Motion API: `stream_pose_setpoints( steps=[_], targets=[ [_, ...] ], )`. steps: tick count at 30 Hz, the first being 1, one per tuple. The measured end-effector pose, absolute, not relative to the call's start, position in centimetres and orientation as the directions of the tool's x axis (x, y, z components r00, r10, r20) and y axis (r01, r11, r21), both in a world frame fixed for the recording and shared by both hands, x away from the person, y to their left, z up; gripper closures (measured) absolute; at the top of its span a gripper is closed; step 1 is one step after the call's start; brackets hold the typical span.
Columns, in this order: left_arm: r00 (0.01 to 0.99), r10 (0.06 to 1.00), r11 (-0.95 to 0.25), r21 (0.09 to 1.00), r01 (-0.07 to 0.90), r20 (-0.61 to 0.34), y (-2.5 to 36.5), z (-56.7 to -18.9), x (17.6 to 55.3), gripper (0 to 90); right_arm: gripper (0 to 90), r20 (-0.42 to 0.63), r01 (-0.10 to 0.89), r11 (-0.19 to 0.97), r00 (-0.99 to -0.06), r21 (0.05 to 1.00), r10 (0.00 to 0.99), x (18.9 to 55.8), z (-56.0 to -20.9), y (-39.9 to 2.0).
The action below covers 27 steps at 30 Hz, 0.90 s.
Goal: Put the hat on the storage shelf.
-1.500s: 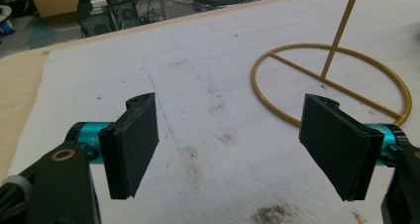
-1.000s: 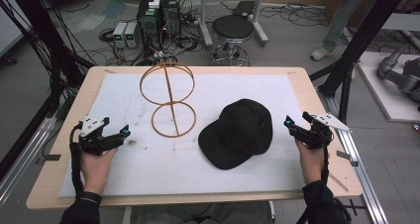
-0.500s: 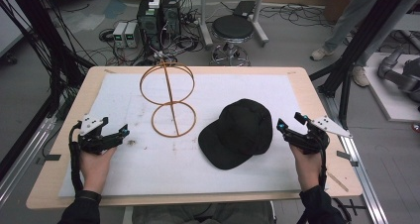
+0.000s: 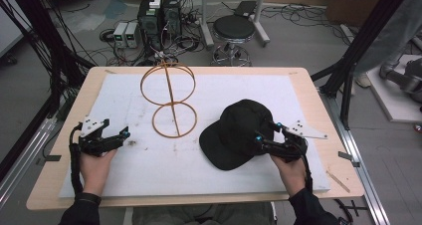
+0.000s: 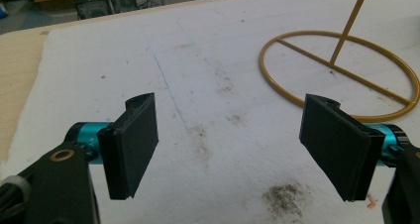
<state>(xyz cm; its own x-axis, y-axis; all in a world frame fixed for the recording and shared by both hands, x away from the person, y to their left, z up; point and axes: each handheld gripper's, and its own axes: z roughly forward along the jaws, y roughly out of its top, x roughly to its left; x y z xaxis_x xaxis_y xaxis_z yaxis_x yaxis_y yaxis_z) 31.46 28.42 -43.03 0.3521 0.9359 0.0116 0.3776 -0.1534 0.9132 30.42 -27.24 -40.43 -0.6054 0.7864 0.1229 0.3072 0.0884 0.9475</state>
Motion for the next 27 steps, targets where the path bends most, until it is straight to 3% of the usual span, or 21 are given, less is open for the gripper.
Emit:
stream_pose_setpoints(
  steps=[8,19,22,27],
  targets=[
    [0.358,0.934,-0.155,0.908,0.390,0.005,28.6,-43.2,31.4,22.8,43.1,0.193,0.398,0.111,-0.648,0.911,0.737,31.2,-41.3,-26.2],
    [0.357,0.934,-0.139,0.901,0.411,-0.019,29.1,-43.6,31.4,22.8,60.2,0.227,0.395,0.079,-0.668,0.915,0.709,31.3,-41.1,-27.0],
    [0.358,0.933,-0.138,0.899,0.415,-0.022,29.1,-43.7,31.5,22.8,71.0,0.240,0.399,0.067,-0.670,0.915,0.702,31.3,-41.0,-27.4],
    [0.361,0.932,-0.141,0.899,0.415,-0.020,29.0,-43.7,31.5,22.8,78.1,0.246,0.400,0.065,-0.675,0.914,0.695,31.4,-40.8,-27.7]
  ],
)
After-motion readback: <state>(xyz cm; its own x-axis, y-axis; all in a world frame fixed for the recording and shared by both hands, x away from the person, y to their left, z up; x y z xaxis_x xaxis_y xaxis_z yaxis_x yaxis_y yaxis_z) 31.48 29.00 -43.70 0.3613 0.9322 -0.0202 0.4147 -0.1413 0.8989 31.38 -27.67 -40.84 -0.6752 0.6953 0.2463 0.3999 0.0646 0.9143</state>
